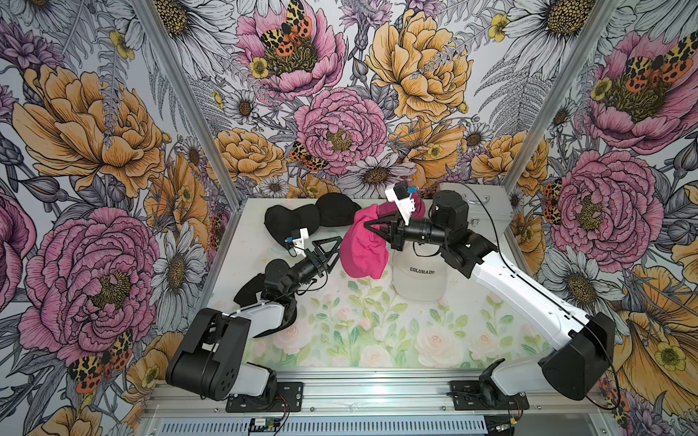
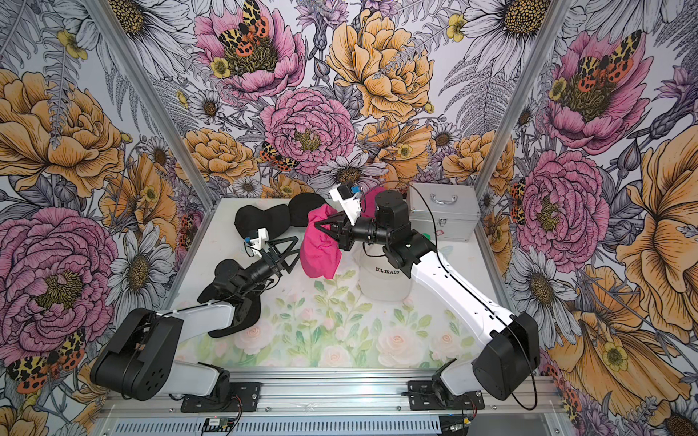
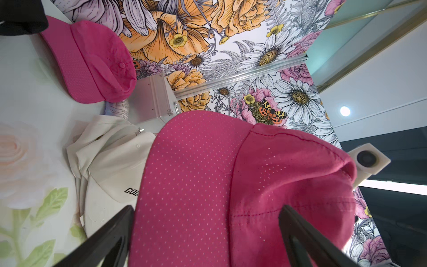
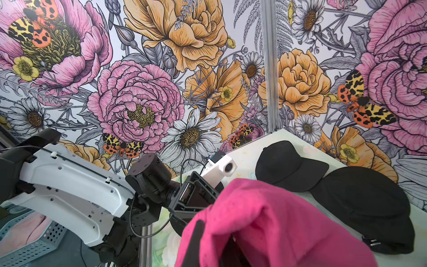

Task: Stack the baseball caps by color
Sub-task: Pick up the baseball cap from the center of the board.

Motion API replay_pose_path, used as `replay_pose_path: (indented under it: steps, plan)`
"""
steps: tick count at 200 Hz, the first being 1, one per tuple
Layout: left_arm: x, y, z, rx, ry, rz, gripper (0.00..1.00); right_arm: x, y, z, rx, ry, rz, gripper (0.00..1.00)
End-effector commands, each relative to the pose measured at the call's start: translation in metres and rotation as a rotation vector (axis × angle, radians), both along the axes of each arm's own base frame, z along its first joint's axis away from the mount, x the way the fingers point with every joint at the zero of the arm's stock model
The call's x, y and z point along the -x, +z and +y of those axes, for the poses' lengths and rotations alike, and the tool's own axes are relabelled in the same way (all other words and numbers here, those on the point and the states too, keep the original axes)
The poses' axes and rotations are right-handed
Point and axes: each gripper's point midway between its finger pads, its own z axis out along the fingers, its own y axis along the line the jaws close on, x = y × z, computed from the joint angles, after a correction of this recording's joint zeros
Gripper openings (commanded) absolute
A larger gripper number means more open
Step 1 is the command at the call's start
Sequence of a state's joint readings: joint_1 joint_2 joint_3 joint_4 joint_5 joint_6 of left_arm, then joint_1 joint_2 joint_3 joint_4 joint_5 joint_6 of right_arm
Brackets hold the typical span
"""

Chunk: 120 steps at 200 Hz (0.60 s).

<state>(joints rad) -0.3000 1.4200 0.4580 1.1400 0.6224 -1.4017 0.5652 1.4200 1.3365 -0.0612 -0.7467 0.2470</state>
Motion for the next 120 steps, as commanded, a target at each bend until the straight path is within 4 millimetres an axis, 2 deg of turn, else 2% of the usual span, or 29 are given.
replay_pose_path:
  steps: [1,25,56,72,87,107,120]
  plan:
    - [0.002,0.018,-0.010,0.070,-0.046,-0.027,0.99,0.016,0.036,0.003,-0.085,0.062,-0.068,0.00]
    - [0.004,0.025,-0.009,0.146,-0.055,-0.043,0.99,0.013,0.031,0.004,-0.079,0.052,-0.058,0.00]
    - [0.004,0.013,-0.010,0.131,-0.060,-0.024,0.99,0.009,0.023,-0.003,-0.071,0.033,-0.035,0.00]
    - [0.007,0.019,-0.013,0.125,-0.080,-0.049,0.96,0.008,0.017,-0.005,-0.054,0.025,-0.033,0.00]
    - [0.010,0.028,-0.012,0.121,-0.086,-0.086,0.92,0.000,0.001,-0.009,-0.024,-0.010,-0.013,0.00]
    - [0.014,0.035,-0.011,0.113,-0.089,-0.122,0.82,-0.014,-0.018,-0.018,-0.004,-0.049,0.035,0.00]
    - [0.015,0.035,-0.008,0.110,-0.079,-0.127,0.66,-0.020,-0.026,-0.021,0.001,-0.053,0.067,0.00]
